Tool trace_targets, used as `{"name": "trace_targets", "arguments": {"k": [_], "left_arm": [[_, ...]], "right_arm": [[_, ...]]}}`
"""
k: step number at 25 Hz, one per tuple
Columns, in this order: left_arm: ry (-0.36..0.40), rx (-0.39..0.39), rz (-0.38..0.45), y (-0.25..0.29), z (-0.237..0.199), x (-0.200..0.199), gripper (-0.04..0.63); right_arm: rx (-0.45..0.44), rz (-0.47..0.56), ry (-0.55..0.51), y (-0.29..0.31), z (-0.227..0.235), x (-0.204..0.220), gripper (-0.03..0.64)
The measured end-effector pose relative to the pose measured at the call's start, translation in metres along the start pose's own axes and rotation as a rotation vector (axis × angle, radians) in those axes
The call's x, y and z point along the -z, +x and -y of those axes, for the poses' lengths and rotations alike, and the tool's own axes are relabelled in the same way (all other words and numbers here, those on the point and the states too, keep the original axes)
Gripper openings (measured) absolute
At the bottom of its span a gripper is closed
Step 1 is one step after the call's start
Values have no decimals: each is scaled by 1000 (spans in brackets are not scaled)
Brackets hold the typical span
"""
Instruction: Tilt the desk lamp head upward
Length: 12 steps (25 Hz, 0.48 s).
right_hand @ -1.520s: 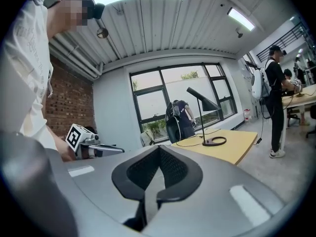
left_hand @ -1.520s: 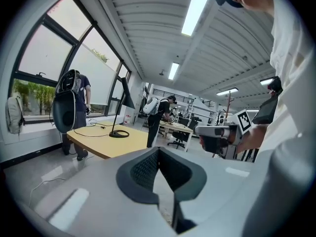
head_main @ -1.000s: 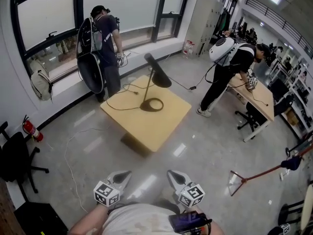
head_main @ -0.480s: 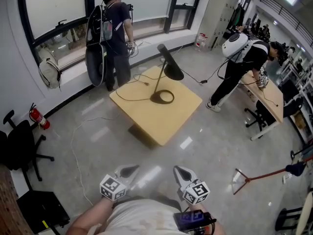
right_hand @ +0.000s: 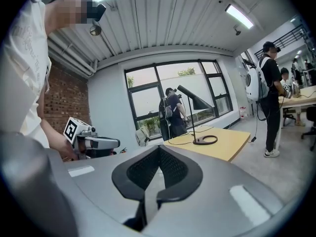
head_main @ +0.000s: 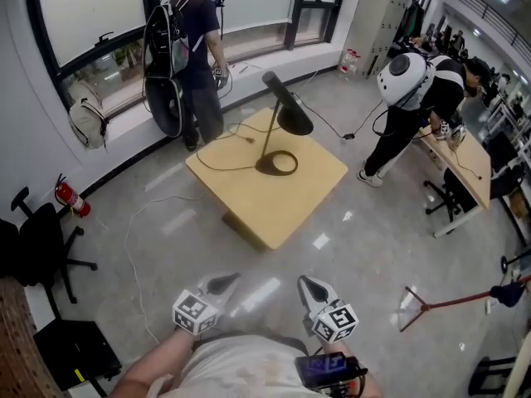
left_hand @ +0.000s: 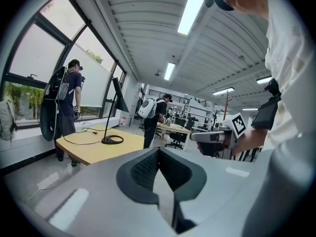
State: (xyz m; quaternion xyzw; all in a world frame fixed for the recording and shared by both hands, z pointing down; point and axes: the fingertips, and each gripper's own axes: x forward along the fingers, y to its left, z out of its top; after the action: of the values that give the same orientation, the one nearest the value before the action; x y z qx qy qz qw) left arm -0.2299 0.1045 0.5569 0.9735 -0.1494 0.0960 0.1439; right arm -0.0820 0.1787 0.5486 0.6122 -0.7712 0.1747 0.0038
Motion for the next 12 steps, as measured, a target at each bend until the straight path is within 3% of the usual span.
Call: {"name": "trace_targets", "arguments": {"k": [12], "left_arm": [[9,-32,-20,83,3,-35,0]], "right_arm": [[-16,55,30,6,80,-28,11]]}}
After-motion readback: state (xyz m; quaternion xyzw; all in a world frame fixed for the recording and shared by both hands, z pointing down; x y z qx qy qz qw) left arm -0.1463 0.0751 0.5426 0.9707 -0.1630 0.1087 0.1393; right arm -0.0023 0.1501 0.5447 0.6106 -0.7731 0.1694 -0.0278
